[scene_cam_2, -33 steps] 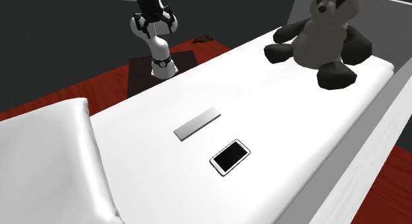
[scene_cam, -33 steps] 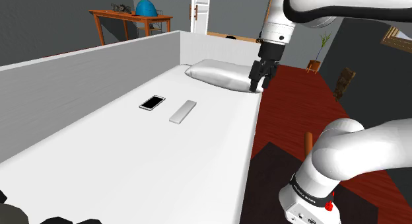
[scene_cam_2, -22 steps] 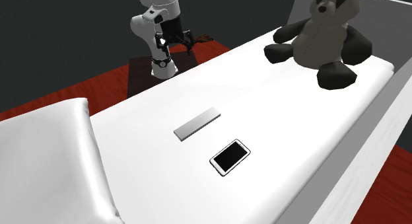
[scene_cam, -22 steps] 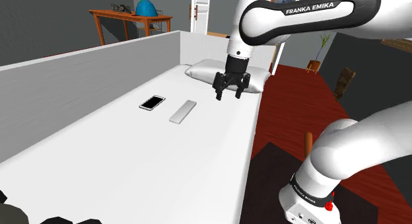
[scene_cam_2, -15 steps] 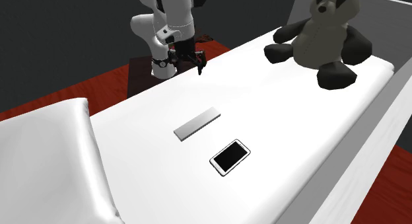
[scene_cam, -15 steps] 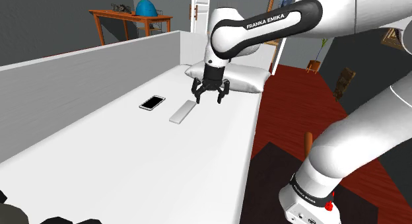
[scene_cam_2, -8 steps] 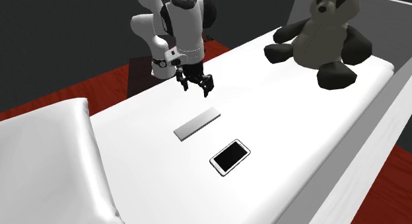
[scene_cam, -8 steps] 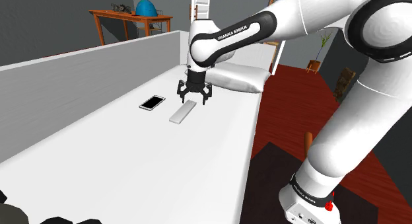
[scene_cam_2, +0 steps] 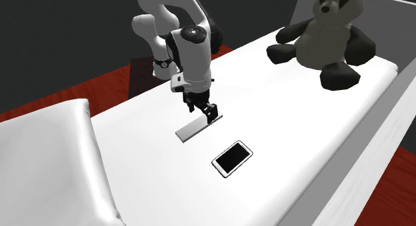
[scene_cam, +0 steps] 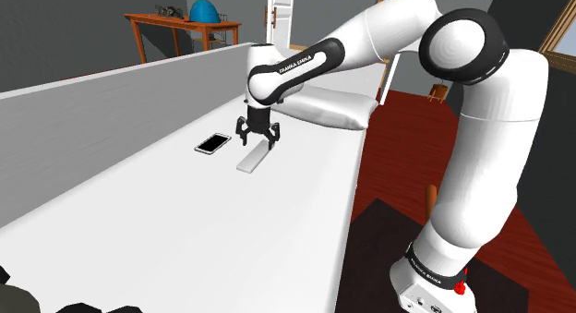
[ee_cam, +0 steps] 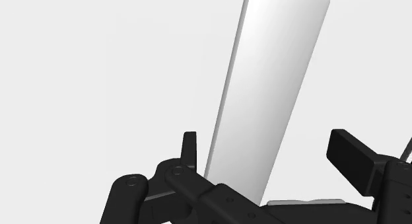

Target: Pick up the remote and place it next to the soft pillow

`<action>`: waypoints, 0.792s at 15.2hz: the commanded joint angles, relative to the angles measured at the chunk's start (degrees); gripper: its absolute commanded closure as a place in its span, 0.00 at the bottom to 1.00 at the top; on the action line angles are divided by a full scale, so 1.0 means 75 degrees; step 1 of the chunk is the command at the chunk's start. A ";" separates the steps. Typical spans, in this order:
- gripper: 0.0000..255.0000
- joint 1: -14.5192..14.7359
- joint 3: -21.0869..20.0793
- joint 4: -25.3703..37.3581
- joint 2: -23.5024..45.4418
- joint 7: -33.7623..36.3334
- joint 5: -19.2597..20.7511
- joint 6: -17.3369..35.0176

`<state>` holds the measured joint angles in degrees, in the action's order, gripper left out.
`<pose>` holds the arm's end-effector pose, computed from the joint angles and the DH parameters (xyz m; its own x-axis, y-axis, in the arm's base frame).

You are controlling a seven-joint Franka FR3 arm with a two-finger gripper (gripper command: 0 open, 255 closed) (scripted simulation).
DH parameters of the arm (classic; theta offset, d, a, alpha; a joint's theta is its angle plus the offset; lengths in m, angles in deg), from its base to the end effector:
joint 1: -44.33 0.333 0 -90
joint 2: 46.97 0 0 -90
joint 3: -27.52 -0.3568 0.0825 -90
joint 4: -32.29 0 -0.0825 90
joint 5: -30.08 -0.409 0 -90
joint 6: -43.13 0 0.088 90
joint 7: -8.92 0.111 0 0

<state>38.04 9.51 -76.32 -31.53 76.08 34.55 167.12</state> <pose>0.6363 0.1167 0.3910 0.5934 -0.8048 -0.0105 -0.8048 -0.5932 -0.0193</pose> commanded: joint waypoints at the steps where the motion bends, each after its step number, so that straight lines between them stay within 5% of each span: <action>1: 0.00 0.0027 0.0033 0.0013 0.0146 0.0116 0.0067 0.0127; 12: 0.00 0.0069 0.0079 -0.0182 0.0447 0.0198 0.0193 0.0609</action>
<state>38.55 10.10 -77.68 -28.19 77.56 36.00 171.66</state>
